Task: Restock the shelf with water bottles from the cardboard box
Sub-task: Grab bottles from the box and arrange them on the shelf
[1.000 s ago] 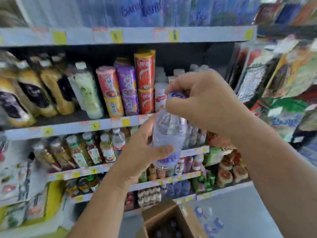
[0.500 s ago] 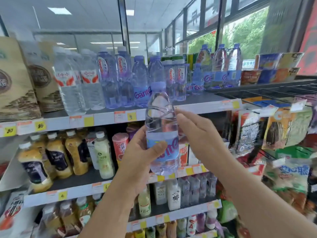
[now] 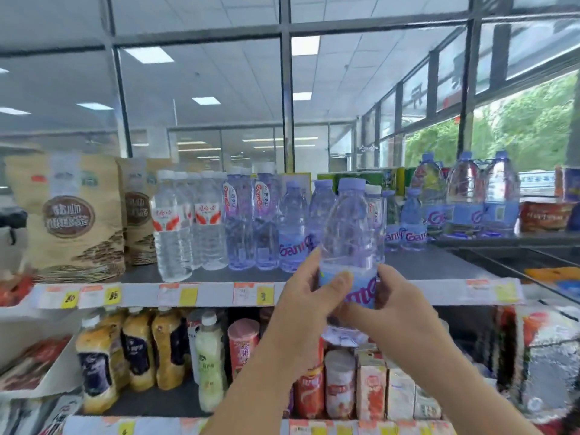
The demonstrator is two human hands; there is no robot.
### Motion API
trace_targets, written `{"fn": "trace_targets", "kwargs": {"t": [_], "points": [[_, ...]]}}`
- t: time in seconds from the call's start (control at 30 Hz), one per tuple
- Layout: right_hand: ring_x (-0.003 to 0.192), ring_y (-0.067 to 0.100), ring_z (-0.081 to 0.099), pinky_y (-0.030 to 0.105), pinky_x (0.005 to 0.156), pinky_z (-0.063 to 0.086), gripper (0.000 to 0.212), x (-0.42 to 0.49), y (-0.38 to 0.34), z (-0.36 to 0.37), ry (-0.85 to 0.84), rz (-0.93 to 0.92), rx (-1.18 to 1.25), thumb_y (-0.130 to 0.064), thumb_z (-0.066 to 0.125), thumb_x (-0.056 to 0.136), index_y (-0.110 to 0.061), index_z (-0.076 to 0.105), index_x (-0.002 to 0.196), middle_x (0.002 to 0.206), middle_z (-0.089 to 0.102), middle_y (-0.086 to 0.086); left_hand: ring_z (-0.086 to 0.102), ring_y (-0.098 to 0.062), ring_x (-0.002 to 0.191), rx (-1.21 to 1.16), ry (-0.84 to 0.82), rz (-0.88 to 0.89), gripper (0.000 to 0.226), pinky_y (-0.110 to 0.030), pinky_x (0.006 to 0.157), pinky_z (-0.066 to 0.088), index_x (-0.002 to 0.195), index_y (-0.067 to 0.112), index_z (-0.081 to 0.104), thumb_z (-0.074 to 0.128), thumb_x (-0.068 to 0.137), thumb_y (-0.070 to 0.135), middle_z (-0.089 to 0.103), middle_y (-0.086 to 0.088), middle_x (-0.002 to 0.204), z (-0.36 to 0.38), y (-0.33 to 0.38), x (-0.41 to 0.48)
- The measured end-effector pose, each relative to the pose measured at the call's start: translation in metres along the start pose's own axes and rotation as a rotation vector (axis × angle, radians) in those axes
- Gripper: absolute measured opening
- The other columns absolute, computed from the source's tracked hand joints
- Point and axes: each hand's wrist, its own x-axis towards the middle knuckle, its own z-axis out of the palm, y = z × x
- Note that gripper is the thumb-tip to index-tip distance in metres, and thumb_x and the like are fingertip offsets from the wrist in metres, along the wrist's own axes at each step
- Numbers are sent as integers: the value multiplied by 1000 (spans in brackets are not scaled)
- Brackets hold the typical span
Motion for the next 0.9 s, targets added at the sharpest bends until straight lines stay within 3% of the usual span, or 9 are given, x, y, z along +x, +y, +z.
{"fn": "trace_targets", "kwargs": {"t": [0.07,0.13,0.23,0.37,0.43,0.5,0.63,0.8,0.9], "points": [[77,4,71,23,65,52,40,21,0,-3,42,3,-37,-48,83,64,-38,63,96,86,75,-13,41,-8,139,17,46,-40,91,-37,113,37,145,42,41,77,65,69,41,8,155,-6,7,13],[77,2,71,26,68,52,45,44,0,1,89,-3,-84,-48,84,63,-35,61,99,86,74,-16,48,-1,132,68,82,-17,81,-38,114,35,136,47,52,69,63,79,51,15,146,-19,14,24],[82,3,71,34,77,57,51,82,0,16,129,-11,-133,-44,86,65,-34,58,106,91,74,-15,54,-1,126,95,181,-7,69,-33,111,36,133,34,59,55,74,69,60,12,137,-52,16,41],[85,7,70,35,79,59,56,124,5,40,158,-25,-193,-38,87,66,-28,55,112,96,72,-10,50,-7,130,149,125,-28,60,-24,100,34,140,24,54,41,91,56,57,9,140,-86,12,61],[85,7,69,33,78,58,57,137,12,52,158,-15,-230,-37,87,66,-28,55,113,96,71,-10,60,7,111,186,113,0,64,-12,85,44,132,27,60,42,82,61,67,19,122,-96,10,71],[84,5,68,30,76,58,57,145,23,62,148,6,-245,-38,86,67,-27,55,114,95,70,-11,66,13,91,170,102,-6,47,-5,67,48,111,35,69,43,81,60,73,28,98,-103,6,81],[77,-7,65,14,65,49,55,146,45,74,124,26,-250,-41,85,66,-32,54,110,91,70,-17,67,7,99,213,78,-23,31,-14,80,50,90,59,71,42,81,65,72,28,101,-113,-7,92],[77,-9,65,12,63,50,55,146,52,75,97,37,-267,-48,84,66,-36,51,108,91,70,-18,59,5,116,194,72,-5,60,-18,93,44,129,39,60,44,80,70,68,20,123,-116,-18,91],[77,-5,66,18,67,54,56,145,53,74,43,62,-324,-50,84,67,-33,51,109,92,70,-15,61,-5,119,211,66,11,58,-29,103,46,136,28,57,41,89,60,66,9,128,-115,-20,90]]}}
